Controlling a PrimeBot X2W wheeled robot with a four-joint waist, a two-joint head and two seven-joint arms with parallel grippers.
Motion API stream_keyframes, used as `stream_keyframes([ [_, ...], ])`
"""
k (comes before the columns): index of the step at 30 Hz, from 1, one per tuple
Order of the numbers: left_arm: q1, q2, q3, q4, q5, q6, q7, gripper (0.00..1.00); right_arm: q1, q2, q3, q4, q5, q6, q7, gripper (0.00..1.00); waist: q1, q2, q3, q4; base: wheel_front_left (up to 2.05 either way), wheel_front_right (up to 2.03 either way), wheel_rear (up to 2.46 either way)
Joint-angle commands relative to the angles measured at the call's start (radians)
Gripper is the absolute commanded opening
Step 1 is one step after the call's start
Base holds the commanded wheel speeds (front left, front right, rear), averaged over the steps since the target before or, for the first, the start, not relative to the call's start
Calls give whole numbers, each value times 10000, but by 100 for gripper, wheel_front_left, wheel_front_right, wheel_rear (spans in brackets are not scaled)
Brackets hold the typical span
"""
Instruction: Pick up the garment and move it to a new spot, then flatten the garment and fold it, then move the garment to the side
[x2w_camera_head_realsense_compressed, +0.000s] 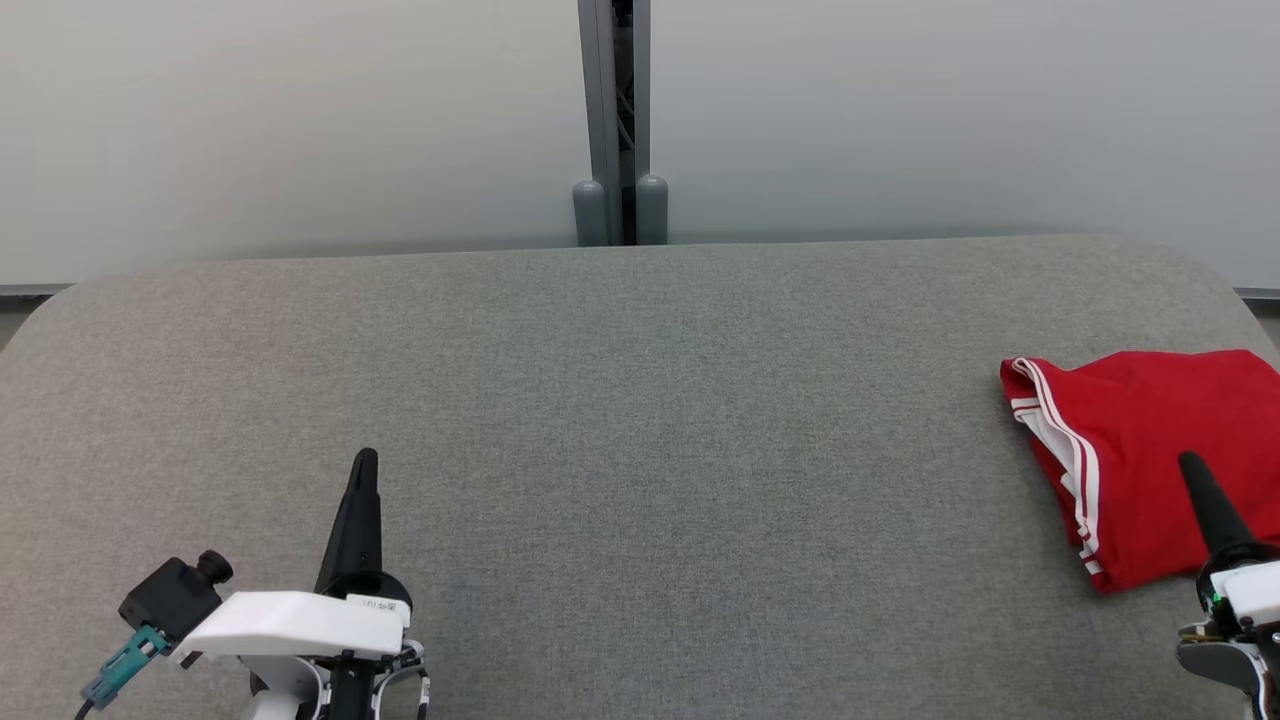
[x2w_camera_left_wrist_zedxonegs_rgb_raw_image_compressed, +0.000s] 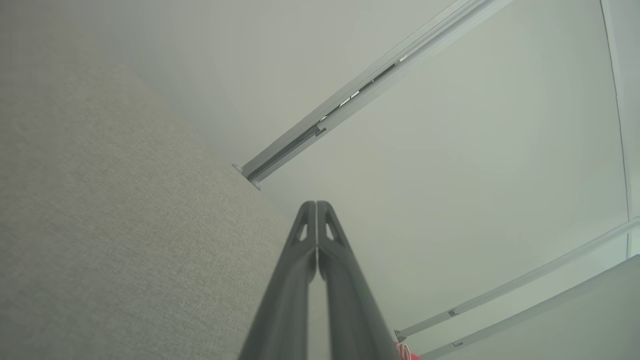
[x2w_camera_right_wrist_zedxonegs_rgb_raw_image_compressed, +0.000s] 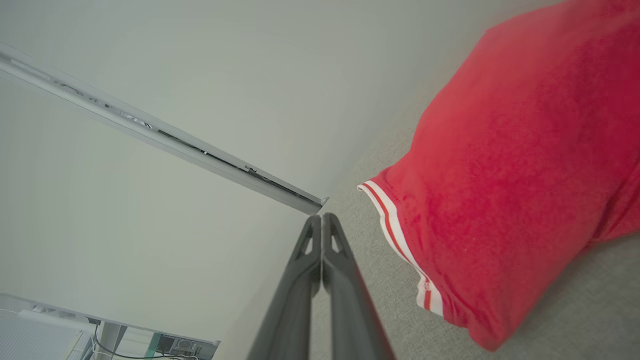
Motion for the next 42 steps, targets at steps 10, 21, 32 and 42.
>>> stream_keyframes([
  [10, -503, -149, 7, 144, -1100, -269, -107, 0, -491, -176, -342, 338, 1166, 20, 398, 0, 0, 0, 8, 3, 0, 0, 0],
  [21, -628, -321, -13, 321, -1947, -418, -144, 0, -737, -231, -559, 676, 2073, 21, 697, 0, 0, 0, 16, 6, 0, 0, 0],
  [32, -751, -459, -35, 515, -2825, -571, -192, 0, -992, -284, -798, 1010, 2975, 22, 1003, 0, 0, 0, 24, 8, 0, 0, 0],
  [42, -909, -644, -56, 707, -3736, -745, -241, 0, -1219, -330, -1026, 1379, 3961, 23, 1312, 0, 0, 0, 34, 12, 0, 0, 0],
])
